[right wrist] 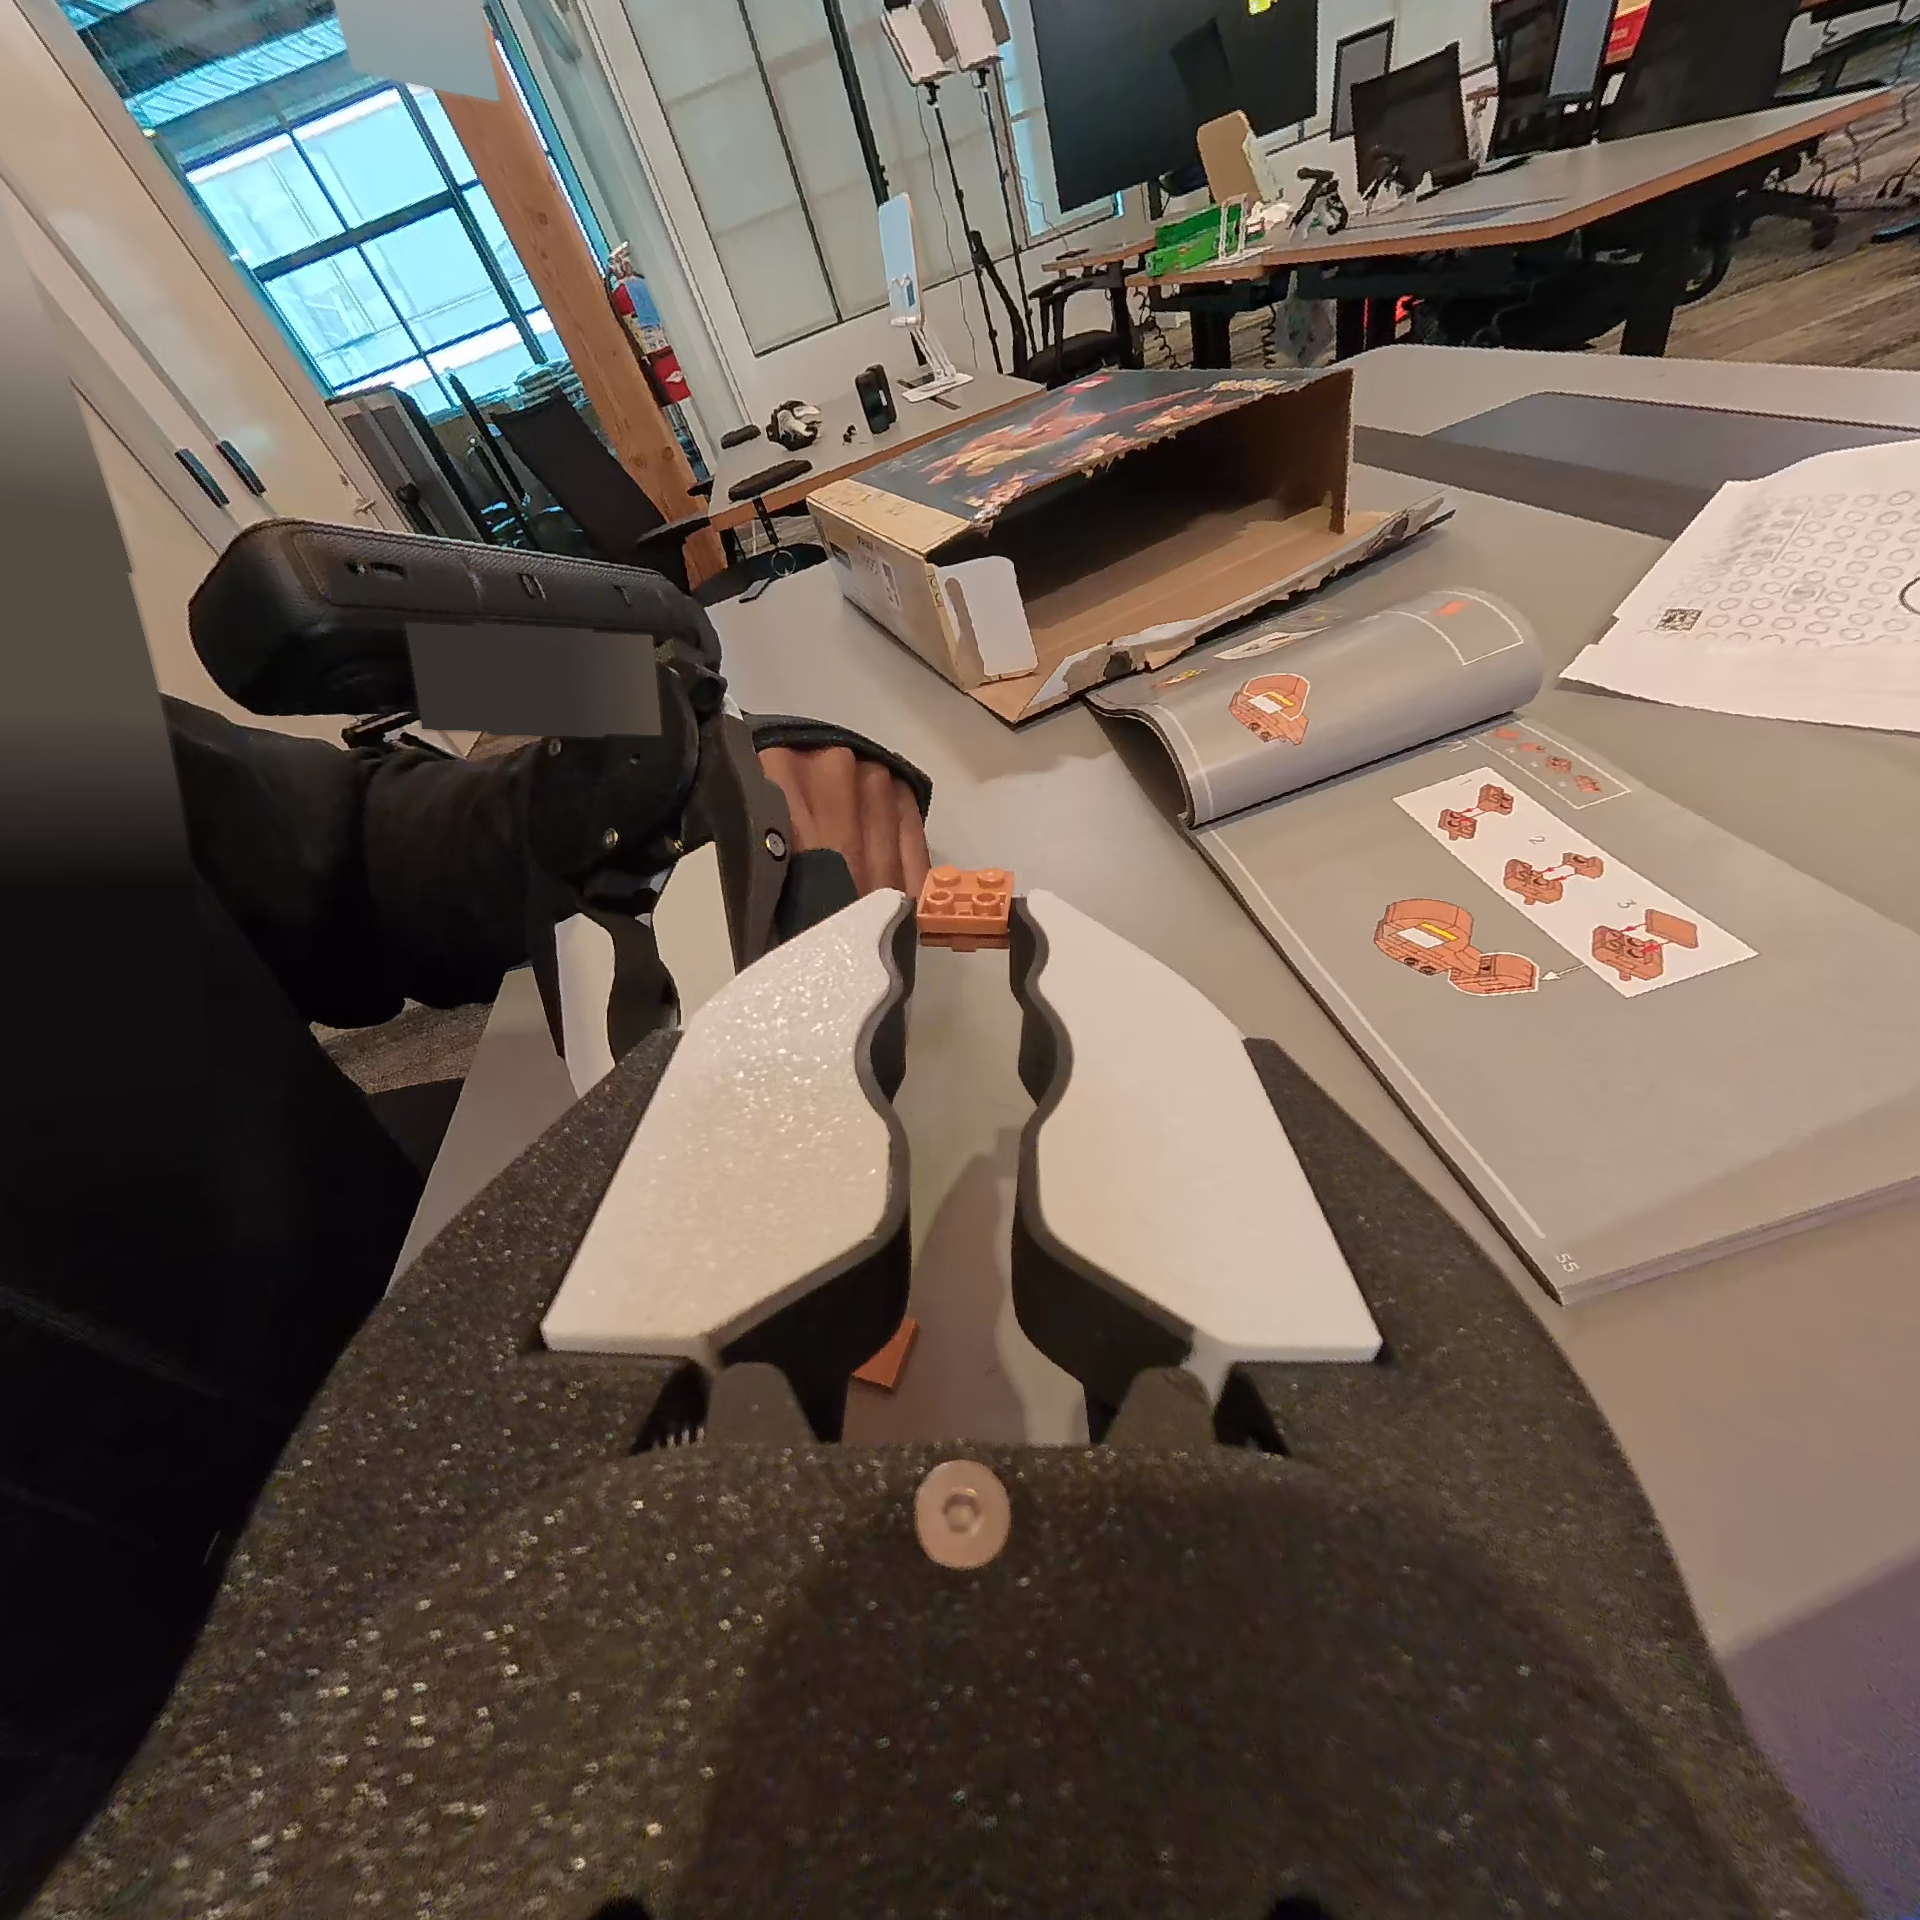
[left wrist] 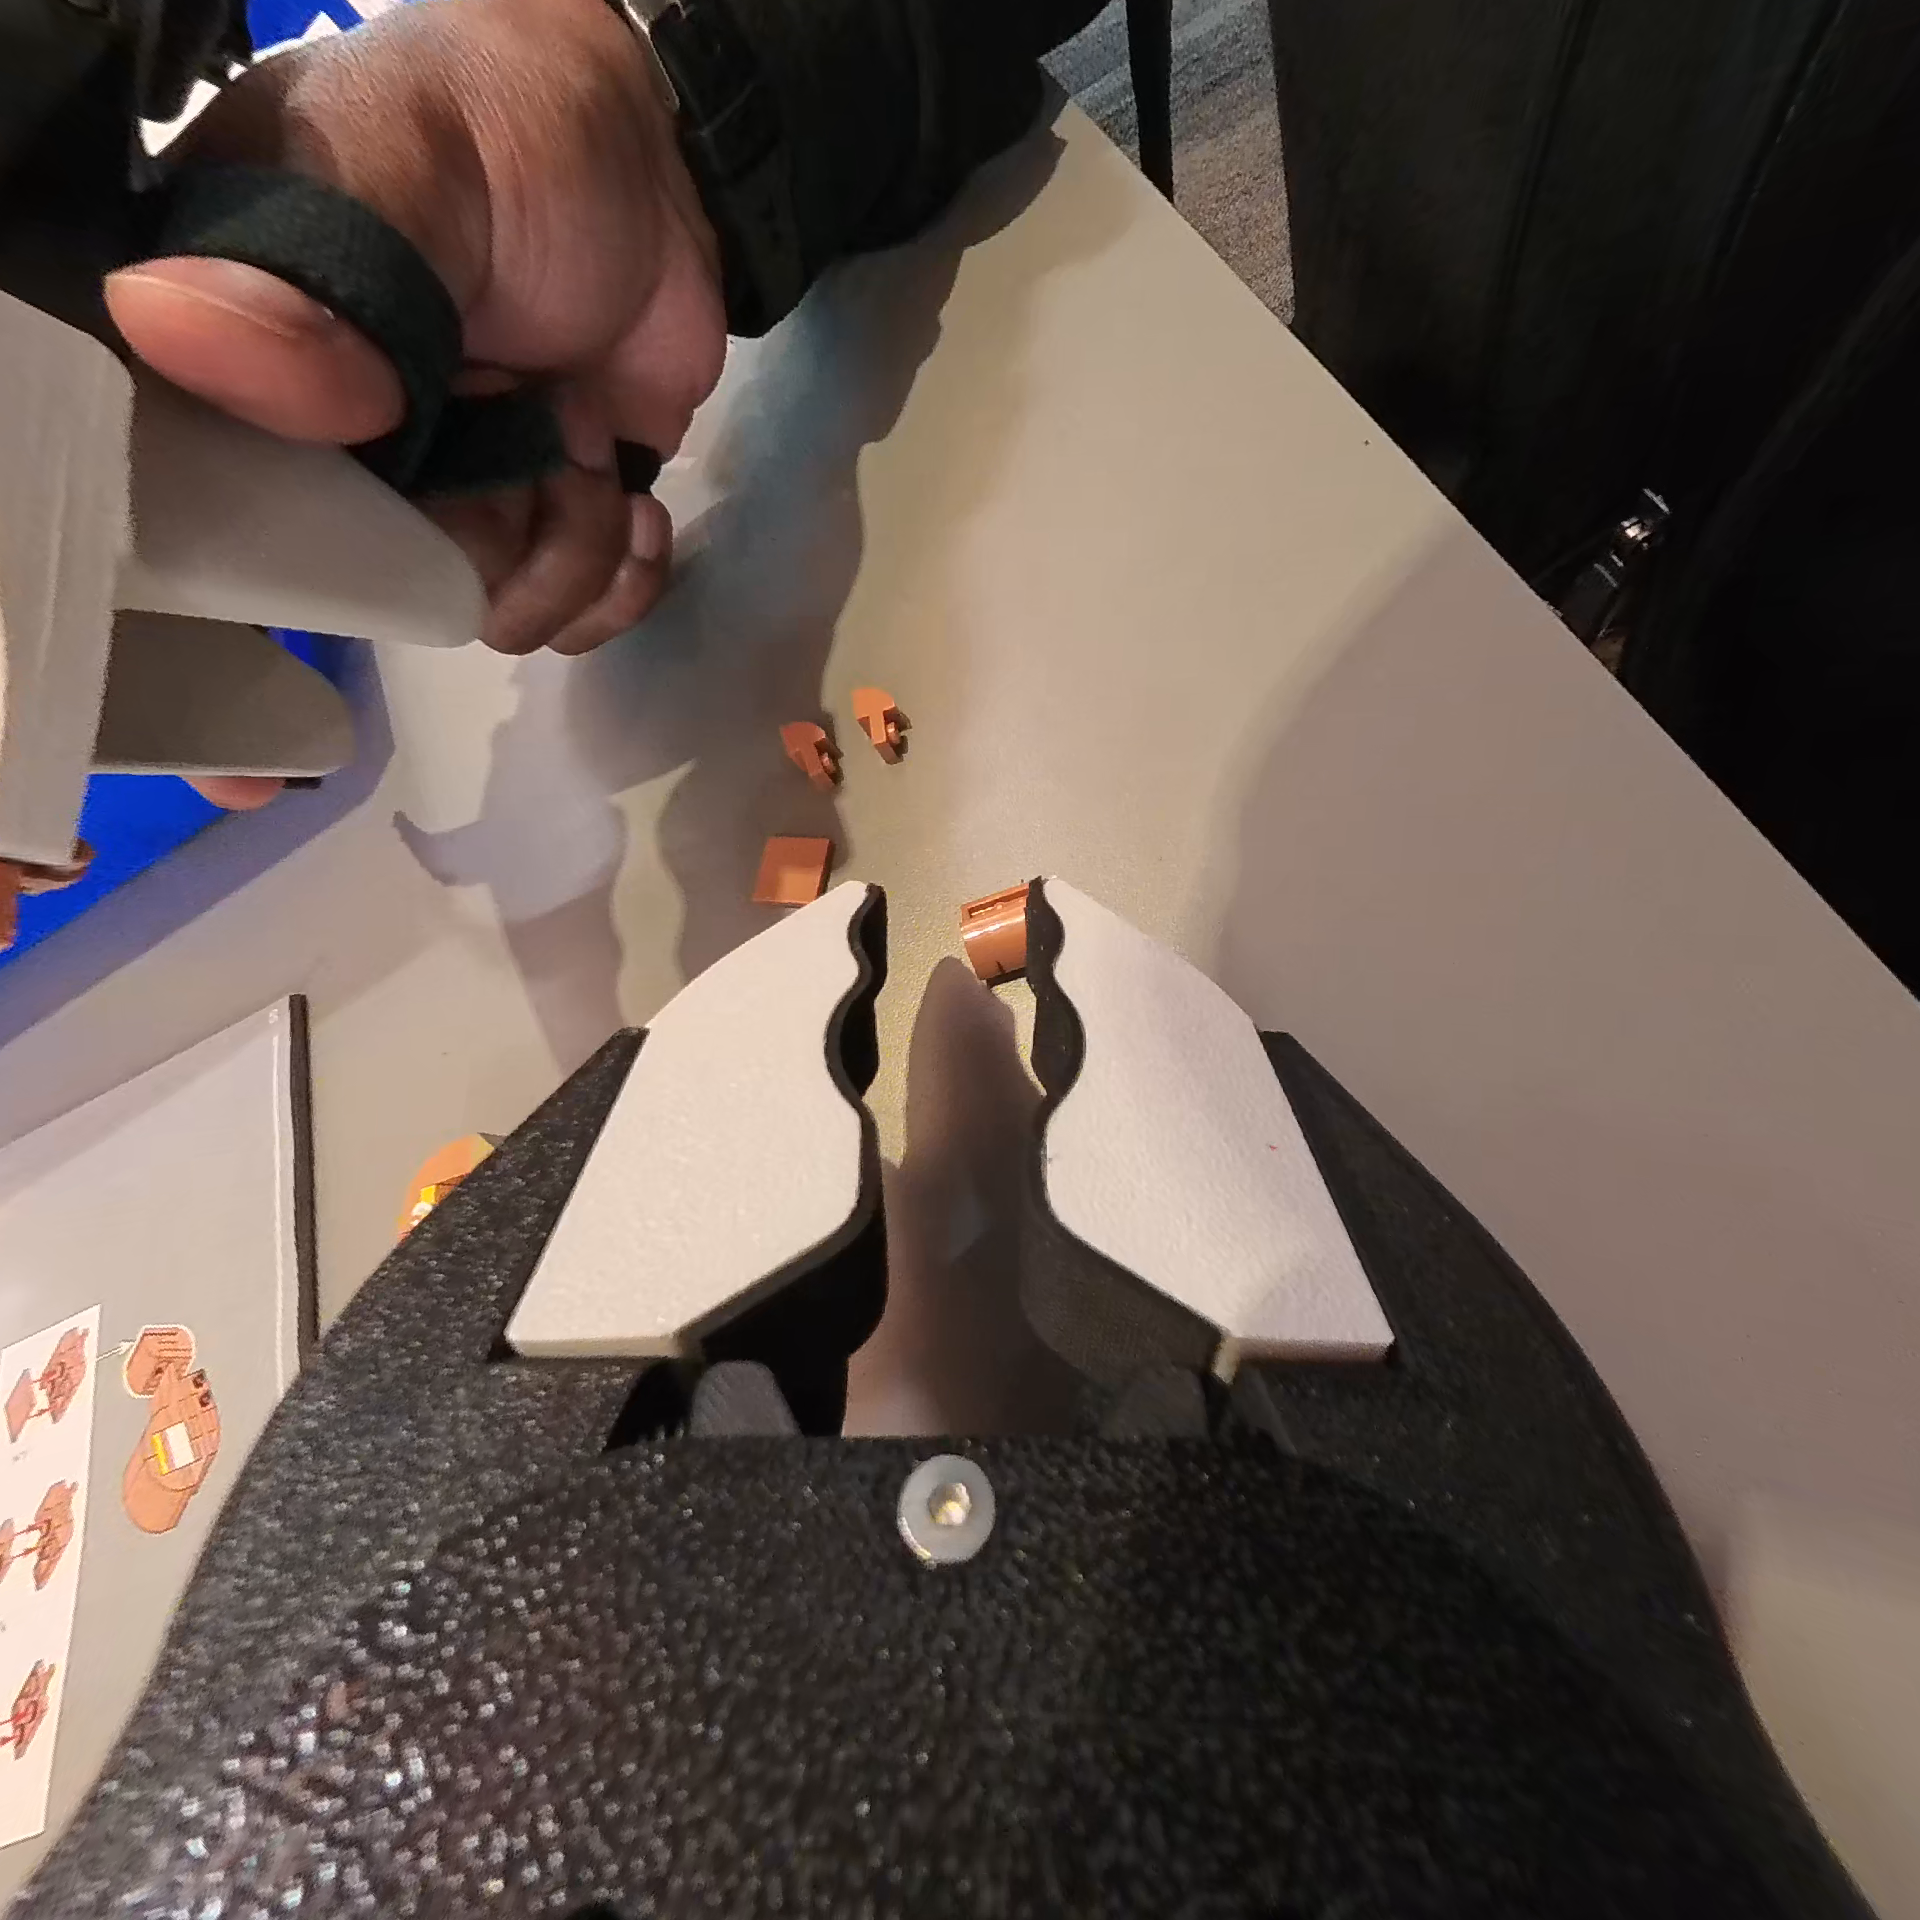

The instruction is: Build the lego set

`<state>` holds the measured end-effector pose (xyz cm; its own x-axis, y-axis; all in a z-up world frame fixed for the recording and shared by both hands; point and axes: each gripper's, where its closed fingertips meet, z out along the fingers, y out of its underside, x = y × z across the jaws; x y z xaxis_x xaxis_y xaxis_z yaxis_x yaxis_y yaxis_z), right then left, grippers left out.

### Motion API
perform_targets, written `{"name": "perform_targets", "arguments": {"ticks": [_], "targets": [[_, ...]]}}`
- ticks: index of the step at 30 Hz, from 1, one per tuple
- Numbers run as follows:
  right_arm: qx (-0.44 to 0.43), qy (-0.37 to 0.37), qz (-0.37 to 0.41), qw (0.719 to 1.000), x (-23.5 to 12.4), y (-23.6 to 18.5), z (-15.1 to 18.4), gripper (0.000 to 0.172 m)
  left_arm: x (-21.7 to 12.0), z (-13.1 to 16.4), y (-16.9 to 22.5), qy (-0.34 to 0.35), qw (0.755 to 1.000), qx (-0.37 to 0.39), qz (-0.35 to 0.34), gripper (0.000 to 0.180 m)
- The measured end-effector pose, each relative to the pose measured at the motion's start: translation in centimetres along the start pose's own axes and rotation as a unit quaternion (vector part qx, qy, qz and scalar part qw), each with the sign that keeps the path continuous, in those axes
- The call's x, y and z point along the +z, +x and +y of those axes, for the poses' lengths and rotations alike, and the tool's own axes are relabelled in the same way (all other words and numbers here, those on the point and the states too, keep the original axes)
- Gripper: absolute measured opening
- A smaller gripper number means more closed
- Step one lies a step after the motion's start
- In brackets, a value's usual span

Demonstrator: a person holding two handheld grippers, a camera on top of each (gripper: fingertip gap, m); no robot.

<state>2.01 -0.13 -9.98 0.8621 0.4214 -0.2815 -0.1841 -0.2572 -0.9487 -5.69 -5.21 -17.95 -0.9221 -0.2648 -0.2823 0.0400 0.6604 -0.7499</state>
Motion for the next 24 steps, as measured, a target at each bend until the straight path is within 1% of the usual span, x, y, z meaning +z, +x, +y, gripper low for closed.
{"name": "perform_targets", "arguments": {"ticks": [24], "targets": [[0.000, -0.003, -0.002, 1.000, 0.05, -0.03, 0.12, 0.017, -0.09, -0.05, 0.30, 0.002, 1.000, -0.009, 0.012, 0.024]]}}
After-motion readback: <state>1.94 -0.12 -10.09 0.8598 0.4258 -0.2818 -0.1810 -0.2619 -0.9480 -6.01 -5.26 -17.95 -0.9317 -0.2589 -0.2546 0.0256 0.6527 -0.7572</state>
